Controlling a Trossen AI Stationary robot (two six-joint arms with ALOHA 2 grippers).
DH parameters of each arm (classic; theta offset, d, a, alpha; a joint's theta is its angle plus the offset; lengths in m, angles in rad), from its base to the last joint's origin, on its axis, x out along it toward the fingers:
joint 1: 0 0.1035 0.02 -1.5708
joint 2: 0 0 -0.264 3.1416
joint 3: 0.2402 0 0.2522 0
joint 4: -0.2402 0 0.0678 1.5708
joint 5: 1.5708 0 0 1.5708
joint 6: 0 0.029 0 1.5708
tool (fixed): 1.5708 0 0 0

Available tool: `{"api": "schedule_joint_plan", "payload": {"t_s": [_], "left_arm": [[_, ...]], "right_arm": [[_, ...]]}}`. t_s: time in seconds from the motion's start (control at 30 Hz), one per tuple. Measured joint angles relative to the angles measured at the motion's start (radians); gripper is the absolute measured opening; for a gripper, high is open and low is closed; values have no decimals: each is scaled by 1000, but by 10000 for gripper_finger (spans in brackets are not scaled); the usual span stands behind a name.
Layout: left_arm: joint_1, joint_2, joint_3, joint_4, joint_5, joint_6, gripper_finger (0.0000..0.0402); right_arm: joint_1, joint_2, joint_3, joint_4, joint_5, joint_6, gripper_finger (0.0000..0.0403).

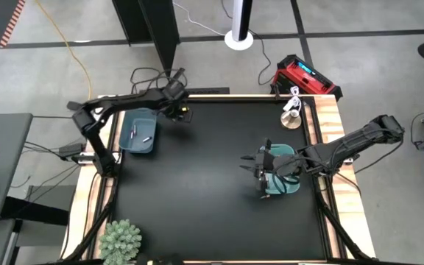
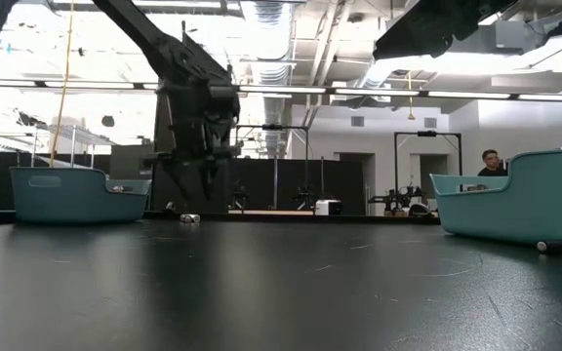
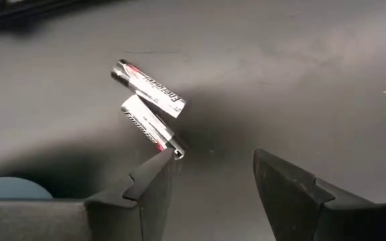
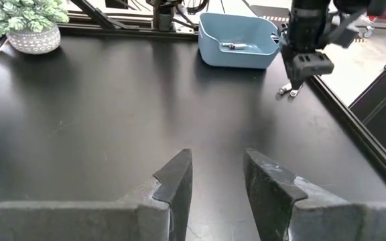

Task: Sort batteries
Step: Put the silver battery into the blue bin

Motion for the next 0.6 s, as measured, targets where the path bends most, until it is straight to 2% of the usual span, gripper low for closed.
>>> {"api": "schedule_joint_plan", "payload": {"t_s": [0.13, 0.33, 0.6], "left_arm": [[2, 33, 14, -23, -8, -8, 199], [12, 38, 14, -111, -102, -31, 199], [27, 38, 14, -106, -93, -46, 198]], "right_arm": [[0, 0, 0, 0, 0, -12, 150], [0, 0, 0, -1, 0, -15, 150], [0, 0, 0, 0, 0, -15, 150]]}}
